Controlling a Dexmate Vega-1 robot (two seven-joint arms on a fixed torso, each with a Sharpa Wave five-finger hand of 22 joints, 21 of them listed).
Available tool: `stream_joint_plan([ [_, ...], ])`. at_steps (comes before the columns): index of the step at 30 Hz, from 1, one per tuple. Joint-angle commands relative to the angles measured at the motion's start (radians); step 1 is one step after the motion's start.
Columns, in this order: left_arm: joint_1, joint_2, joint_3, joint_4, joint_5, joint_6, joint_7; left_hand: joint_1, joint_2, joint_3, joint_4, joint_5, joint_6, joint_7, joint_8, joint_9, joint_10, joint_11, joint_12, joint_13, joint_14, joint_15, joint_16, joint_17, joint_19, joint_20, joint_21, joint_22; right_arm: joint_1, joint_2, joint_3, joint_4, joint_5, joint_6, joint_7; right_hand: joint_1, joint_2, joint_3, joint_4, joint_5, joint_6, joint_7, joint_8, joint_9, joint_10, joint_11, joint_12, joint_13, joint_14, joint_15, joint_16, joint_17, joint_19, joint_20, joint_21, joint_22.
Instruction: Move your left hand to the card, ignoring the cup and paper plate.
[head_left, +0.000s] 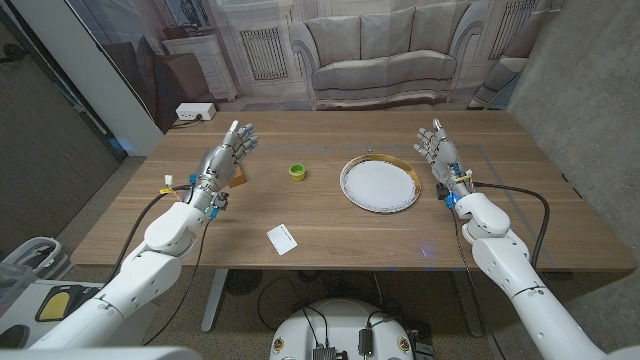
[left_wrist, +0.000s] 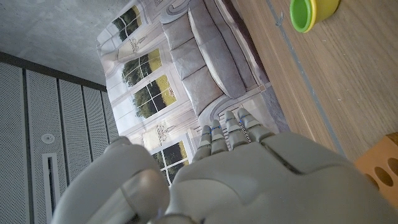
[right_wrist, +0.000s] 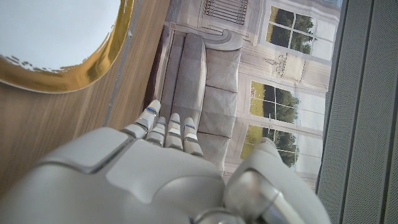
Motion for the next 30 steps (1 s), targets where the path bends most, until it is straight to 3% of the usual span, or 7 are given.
stream_joint_plan([
  [1, 0.026, -0.001, -0.005, 0.0, 0.008, -0.025, -0.005, 0.007, 0.006, 0.0, -0.004, 0.004, 0.014, 0.002, 0.002, 0.002, 0.006, 0.001, 0.002, 0.005, 0.012, -0.003, 0.001, 0.002, 0.01, -0.041, 0.0, 0.006, -0.016, -0.014, -0.002, -0.024, -0.012, 0.003, -0.01, 0.0, 0.001, -0.003, -0.002, 0.001, 0.004, -0.001, 0.001, 0.002, 0.007, -0.002, 0.001, 0.001, 0.008, 0.001, -0.002, 0.004, 0.008, -0.012, -0.005, 0.003],
  [17, 0.082, 0.03, -0.02, -0.054, 0.055, -0.026, 0.029, 0.012, 0.008, -0.002, -0.006, 0.004, 0.016, 0.0, -0.001, 0.002, 0.006, 0.0, -0.001, 0.005, 0.013, -0.002, -0.002, 0.002, 0.01, -0.04, -0.003, 0.006, -0.004, -0.016, -0.005, -0.011, 0.0, 0.013, 0.002, 0.0, 0.001, -0.004, -0.004, 0.0, 0.007, -0.002, 0.001, 0.002, 0.012, -0.001, 0.001, 0.001, 0.012, 0.002, -0.002, 0.004, 0.003, -0.011, -0.015, 0.003],
  [30, 0.117, 0.021, -0.02, -0.072, 0.089, -0.056, 0.052, 0.015, 0.009, -0.005, -0.007, 0.004, 0.017, -0.001, -0.003, 0.002, 0.009, 0.002, -0.002, 0.005, 0.014, -0.004, -0.004, 0.003, 0.009, -0.04, -0.005, 0.006, 0.003, -0.026, -0.002, -0.001, 0.007, 0.011, 0.018, 0.0, 0.001, -0.005, -0.005, 0.0, 0.013, -0.004, 0.002, 0.002, 0.011, -0.002, -0.001, 0.001, 0.012, 0.0, -0.003, 0.004, 0.004, -0.012, -0.022, 0.003],
])
